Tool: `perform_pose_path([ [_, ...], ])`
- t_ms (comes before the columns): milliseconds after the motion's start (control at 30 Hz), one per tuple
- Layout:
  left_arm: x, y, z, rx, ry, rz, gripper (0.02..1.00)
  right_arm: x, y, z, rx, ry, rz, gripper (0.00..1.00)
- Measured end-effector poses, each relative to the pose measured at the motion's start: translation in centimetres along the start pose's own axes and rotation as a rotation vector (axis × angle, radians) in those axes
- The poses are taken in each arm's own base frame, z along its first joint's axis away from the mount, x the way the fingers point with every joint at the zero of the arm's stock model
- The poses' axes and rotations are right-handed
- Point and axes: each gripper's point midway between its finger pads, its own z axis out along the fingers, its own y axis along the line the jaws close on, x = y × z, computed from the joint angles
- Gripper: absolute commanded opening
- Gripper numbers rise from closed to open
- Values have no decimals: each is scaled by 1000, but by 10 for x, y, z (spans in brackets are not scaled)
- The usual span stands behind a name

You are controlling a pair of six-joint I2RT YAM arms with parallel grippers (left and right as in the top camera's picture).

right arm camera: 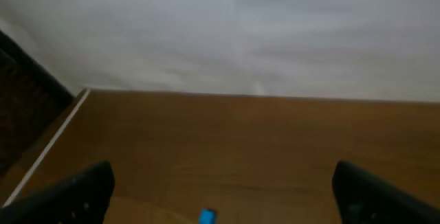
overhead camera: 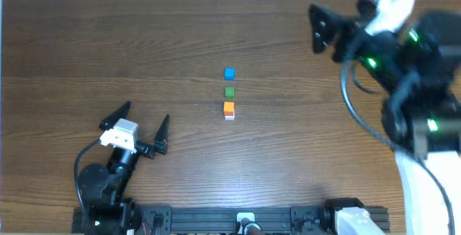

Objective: Stack Cubes

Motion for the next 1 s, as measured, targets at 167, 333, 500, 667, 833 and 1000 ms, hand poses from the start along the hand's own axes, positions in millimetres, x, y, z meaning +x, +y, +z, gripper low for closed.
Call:
perform_pose_path([
  [167,0,0,0,0,-1,0,1000,41,15,65,7,197,-3,993],
  [333,0,0,0,0,-1,0,1000,99,39,112,22,385,-18,993],
  [500,0,0,0,0,-1,0,1000,149,59,133,69,550,-24,991],
  [667,0,0,0,0,-1,1,1000,191,66,147,147,716,7,991],
  [833,0,0,0,0,-1,0,1000,233,61,160,251,876,59,991],
  [1000,0,0,0,0,-1,0,1000,267,58,173,312,968,95,991],
])
